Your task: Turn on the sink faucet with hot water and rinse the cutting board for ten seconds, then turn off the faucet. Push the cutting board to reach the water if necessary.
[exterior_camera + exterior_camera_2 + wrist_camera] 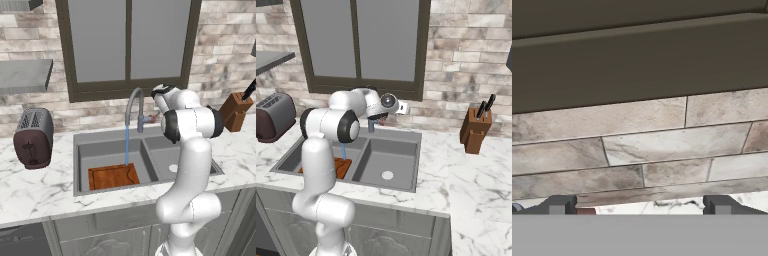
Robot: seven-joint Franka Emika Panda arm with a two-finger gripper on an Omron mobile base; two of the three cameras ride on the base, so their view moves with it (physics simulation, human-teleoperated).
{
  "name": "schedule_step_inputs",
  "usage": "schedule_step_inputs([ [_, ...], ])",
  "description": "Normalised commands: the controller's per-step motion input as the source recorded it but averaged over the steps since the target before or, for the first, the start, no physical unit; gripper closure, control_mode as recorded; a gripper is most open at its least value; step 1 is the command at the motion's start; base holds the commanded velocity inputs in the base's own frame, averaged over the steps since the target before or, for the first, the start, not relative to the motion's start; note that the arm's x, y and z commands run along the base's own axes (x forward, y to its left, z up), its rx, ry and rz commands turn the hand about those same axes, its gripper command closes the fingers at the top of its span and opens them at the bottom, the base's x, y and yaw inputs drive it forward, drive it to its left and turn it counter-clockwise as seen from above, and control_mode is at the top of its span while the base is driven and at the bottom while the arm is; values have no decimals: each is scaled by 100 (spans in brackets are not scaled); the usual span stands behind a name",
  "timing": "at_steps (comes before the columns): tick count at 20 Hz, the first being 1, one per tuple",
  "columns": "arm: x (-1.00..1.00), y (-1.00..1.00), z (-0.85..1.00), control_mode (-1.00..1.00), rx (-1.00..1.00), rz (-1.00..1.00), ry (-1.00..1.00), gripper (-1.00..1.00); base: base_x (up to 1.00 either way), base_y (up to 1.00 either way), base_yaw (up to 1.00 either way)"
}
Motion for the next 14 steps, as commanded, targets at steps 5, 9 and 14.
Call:
schedule_step_inputs([
  [5, 0, 0, 0, -100, 0, 0, 0, -100, 0, 0, 0],
  [9, 0, 0, 0, -100, 0, 0, 0, -100, 0, 0, 0],
  [14, 0, 0, 0, -100, 0, 0, 0, -100, 0, 0, 0],
])
